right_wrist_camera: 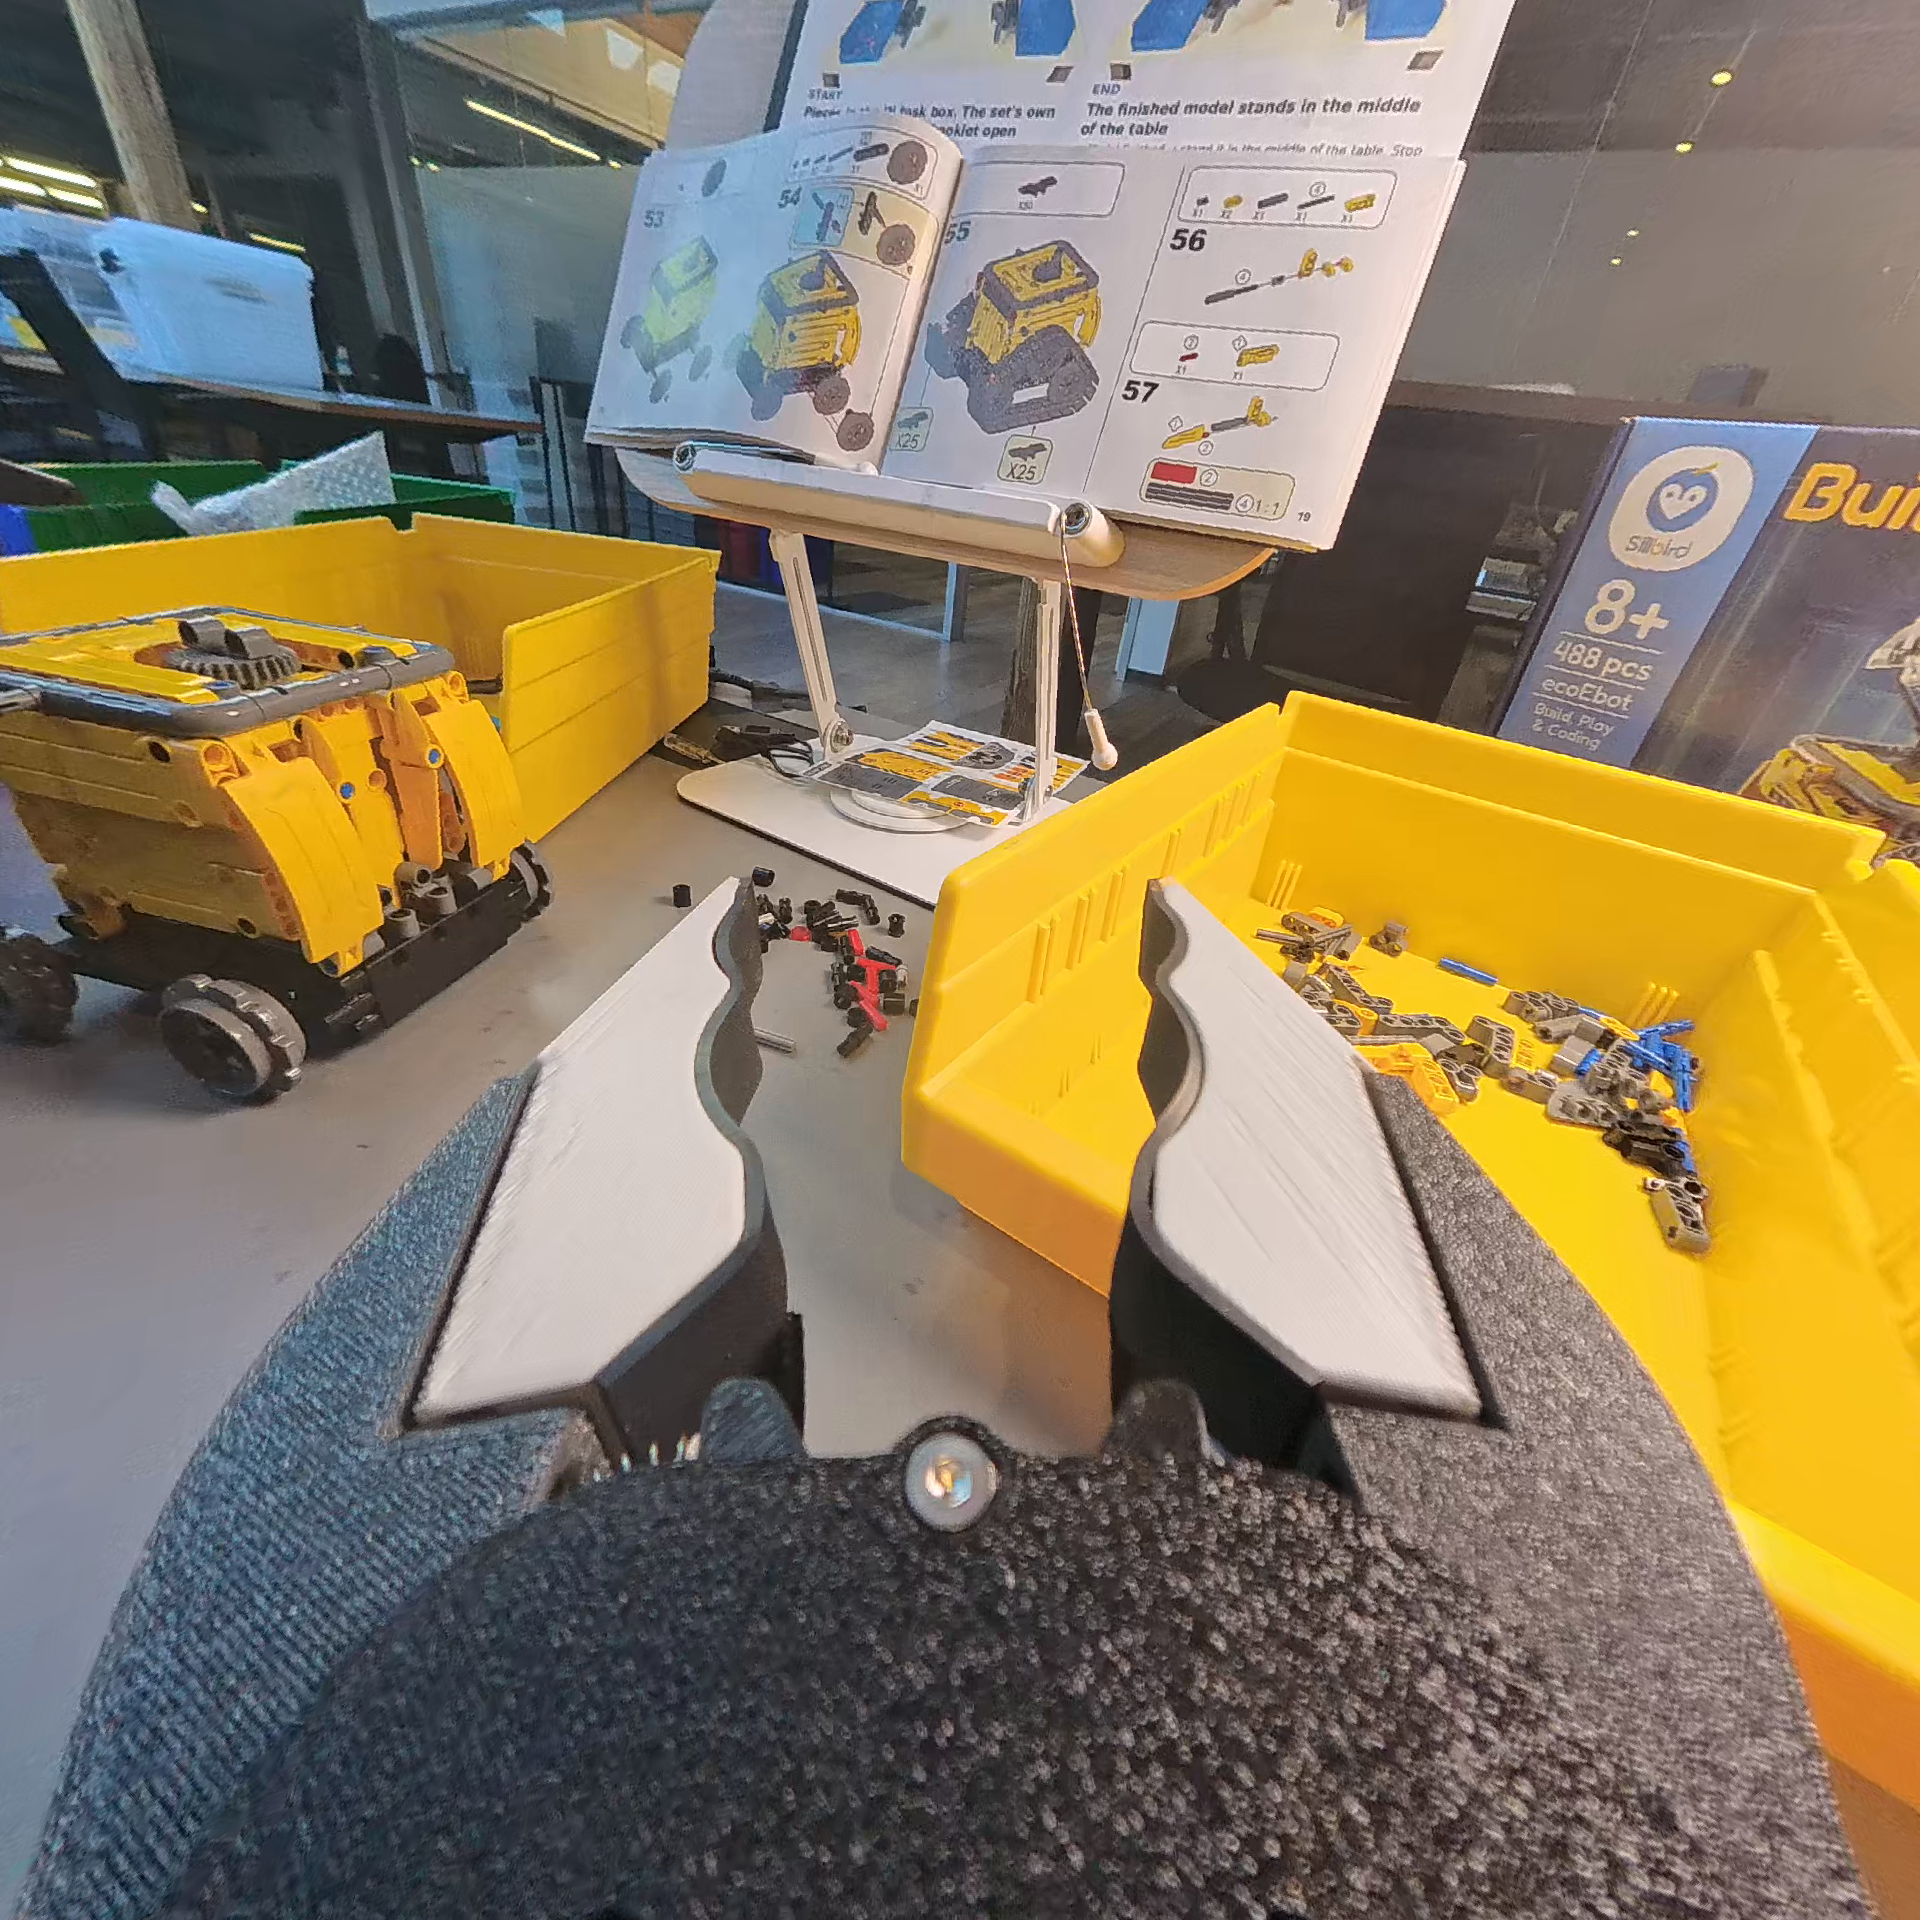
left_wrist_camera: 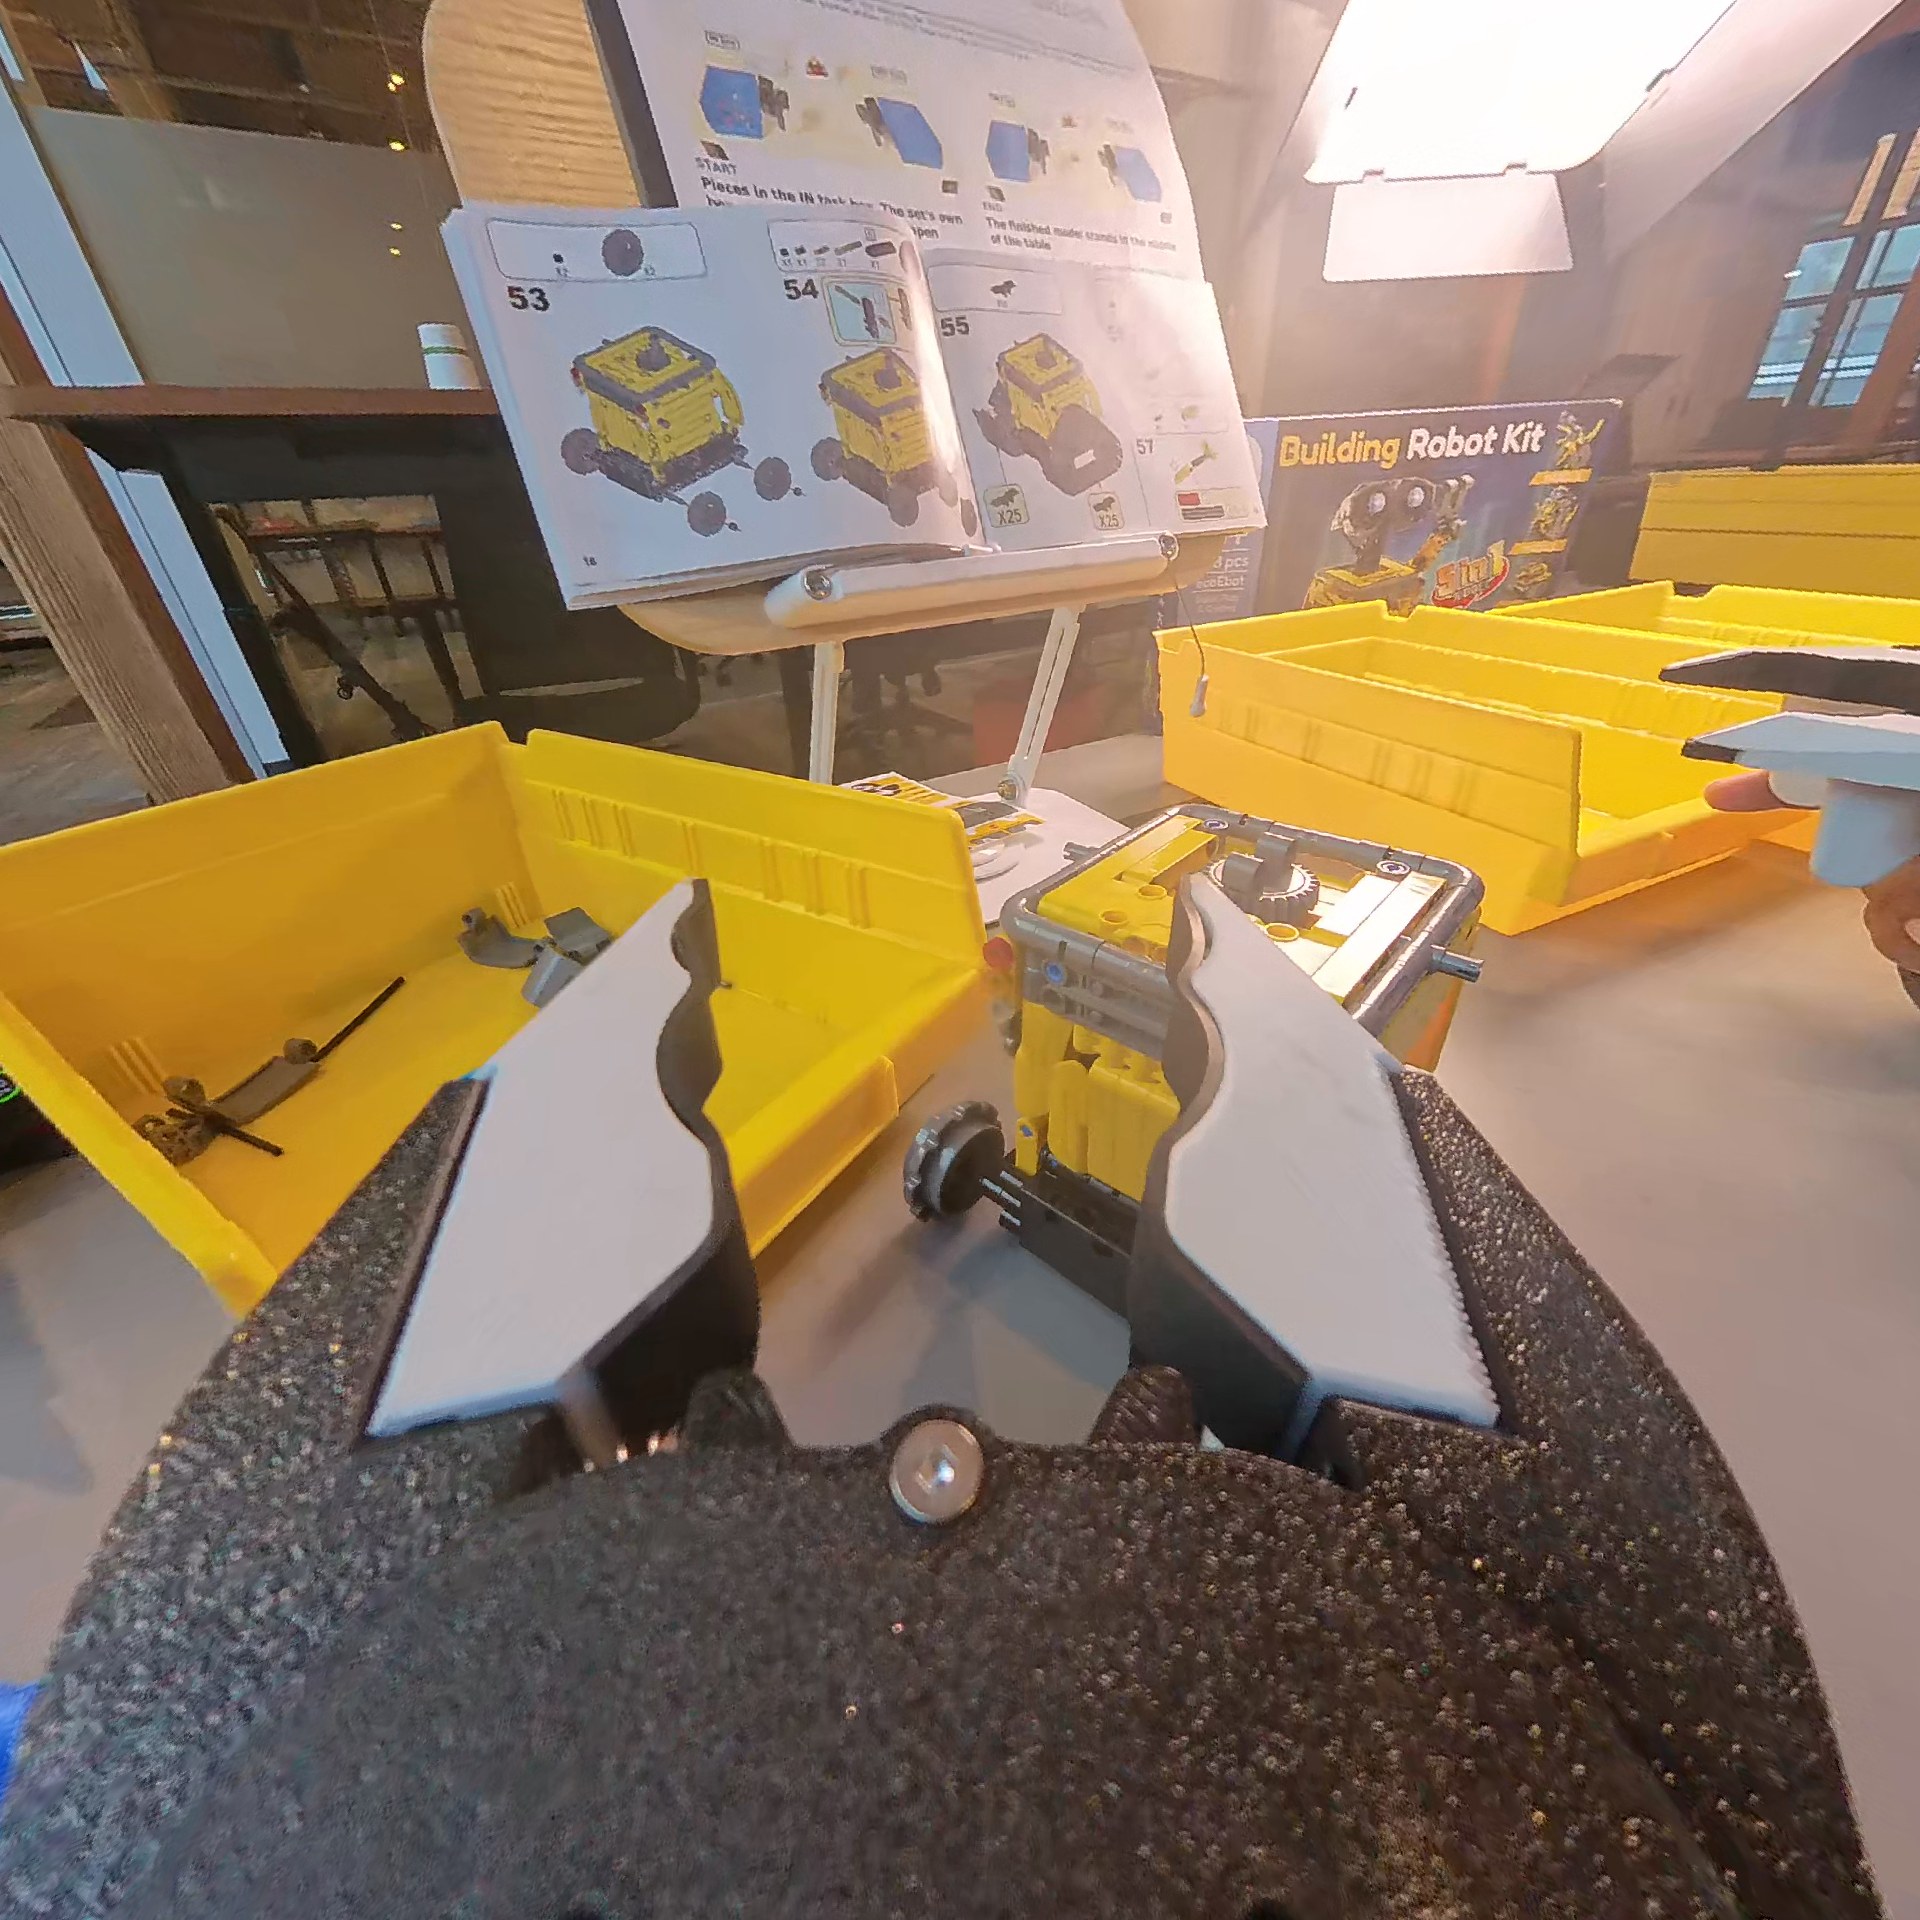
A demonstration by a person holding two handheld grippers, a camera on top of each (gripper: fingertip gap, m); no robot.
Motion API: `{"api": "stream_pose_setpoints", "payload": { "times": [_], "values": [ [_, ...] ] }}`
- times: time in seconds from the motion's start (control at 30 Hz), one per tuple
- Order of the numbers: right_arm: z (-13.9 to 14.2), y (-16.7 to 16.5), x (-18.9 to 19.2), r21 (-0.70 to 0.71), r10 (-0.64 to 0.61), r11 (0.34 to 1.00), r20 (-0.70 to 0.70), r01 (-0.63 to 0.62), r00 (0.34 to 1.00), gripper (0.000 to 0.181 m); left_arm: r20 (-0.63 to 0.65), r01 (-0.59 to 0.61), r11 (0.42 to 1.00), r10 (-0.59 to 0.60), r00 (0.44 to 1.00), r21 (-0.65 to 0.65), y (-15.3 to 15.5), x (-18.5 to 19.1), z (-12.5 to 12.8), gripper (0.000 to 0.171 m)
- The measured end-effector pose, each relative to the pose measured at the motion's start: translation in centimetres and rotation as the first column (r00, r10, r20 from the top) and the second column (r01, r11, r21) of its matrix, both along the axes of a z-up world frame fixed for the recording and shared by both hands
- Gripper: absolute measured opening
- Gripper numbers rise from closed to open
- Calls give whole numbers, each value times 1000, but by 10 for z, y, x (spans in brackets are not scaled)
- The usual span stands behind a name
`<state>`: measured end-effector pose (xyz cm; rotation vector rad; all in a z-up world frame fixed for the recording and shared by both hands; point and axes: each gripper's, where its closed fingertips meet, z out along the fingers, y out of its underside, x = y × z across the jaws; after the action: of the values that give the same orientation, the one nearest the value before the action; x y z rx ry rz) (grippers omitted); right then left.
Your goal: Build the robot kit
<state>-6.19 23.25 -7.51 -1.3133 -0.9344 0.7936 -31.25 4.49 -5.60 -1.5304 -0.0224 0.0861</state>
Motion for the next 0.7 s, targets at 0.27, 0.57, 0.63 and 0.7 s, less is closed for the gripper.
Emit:
{"api": "stream_pose_setpoints", "payload": {
  "times": [0.27, 0.57, 0.63, 0.7],
  "values": [
    [2, -9, -5, 54, 14, 998, 11, -15, 1000, 69, -2, -8, 1000, 8, 1000, 11, -4, -3, 6, 83],
    [3, -17, -10, 74, 14, 997, 13, -15, 1000, 65, 9, -16, 999, 16, 1000, 37, -10, -4, 16, 77],
    [3, -22, -13, 89, 20, 996, 19, -21, 1000, 64, 3, -12, 999, 12, 1000, 37, -9, -2, 16, 77],
    [3, -27, -16, 107, 28, 994, 24, -30, 999, 62, -11, -11, 999, 11, 1000, 31, -8, 0, 15, 77]
  ]
}}
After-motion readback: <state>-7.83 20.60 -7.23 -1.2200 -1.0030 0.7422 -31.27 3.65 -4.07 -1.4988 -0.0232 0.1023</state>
